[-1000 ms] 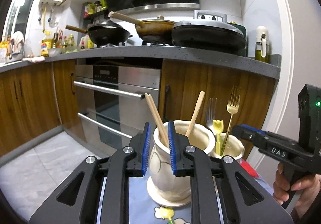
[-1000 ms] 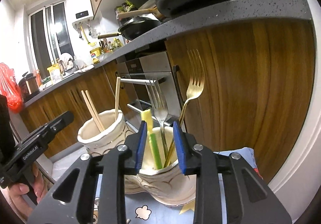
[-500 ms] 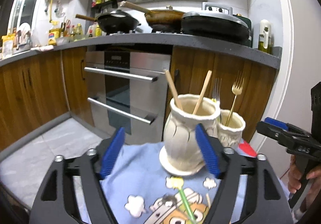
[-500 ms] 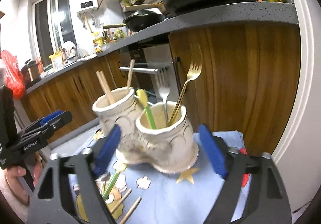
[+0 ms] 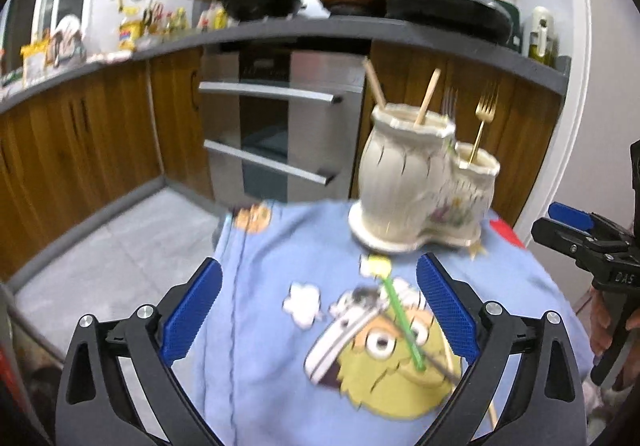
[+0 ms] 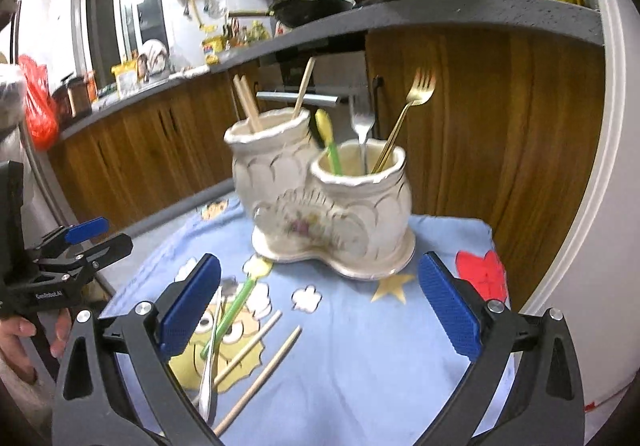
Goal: Organize utensils
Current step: 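Move back to the cloth and grasp the silver spoon with the right tool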
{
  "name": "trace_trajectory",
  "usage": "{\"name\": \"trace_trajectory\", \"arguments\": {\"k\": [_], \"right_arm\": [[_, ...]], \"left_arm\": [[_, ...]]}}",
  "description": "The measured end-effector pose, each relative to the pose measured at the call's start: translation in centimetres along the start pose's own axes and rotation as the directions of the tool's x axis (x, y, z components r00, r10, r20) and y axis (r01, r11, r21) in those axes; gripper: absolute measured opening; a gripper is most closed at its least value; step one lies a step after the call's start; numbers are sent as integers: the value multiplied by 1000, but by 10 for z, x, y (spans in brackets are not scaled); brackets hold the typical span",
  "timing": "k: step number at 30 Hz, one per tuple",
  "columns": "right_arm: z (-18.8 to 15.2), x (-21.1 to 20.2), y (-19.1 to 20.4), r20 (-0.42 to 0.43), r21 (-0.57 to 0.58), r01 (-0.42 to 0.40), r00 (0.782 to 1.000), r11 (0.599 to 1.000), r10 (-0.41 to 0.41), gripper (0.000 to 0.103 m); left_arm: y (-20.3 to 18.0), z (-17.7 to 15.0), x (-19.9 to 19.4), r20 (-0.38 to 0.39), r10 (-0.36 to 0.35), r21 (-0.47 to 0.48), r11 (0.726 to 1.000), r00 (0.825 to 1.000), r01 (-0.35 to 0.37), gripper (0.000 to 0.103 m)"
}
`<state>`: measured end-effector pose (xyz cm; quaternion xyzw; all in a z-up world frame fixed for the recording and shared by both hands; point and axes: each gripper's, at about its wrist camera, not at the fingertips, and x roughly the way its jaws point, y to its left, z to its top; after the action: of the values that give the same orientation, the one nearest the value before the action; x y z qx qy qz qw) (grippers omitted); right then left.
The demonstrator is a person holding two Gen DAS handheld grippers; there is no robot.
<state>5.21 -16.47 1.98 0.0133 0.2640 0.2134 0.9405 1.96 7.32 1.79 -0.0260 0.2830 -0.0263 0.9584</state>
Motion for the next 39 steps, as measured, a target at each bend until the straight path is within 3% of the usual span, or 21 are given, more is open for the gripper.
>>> {"name": "trace_trajectory", "arguments": {"k": [6, 11, 18, 24, 29, 33, 37, 39], "right_arm": [[-18, 9, 17, -63, -31, -12, 998, 999, 10, 98], [-27, 16, 32, -111, -70, -26, 994, 997, 18, 98], [-42, 20, 45, -176, -107, -25, 984, 994, 5, 96], [-49, 29, 44, -253, -85, -17, 968, 996, -5, 73], [-49, 28, 44, -258, -76, -20, 966, 997, -1, 65], [-45, 34, 51, -281, -56, -66, 958, 996, 48, 49], [-38, 45, 70, -303, -95, -131, 948, 987, 97, 27], [-35, 54, 78, -314, -102, -142, 944, 985, 104, 25]], "left_arm": [[14, -25, -4, -81, 39, -32, 999, 996, -42, 97], [18, -39, -8, -109, 75, -10, 997, 991, -76, 97], [24, -49, -10, -129, 71, -12, 997, 989, -73, 97], [20, -53, -9, -140, 55, -1, 998, 989, -55, 97], [12, -55, -7, -156, 31, 16, 999, 987, -29, 97], [7, -56, -8, -149, 54, 54, 997, 987, -46, 97], [13, -55, -8, -156, 34, 14, 999, 987, -32, 97], [14, -54, -9, -156, 32, 12, 999, 987, -30, 97]]}}
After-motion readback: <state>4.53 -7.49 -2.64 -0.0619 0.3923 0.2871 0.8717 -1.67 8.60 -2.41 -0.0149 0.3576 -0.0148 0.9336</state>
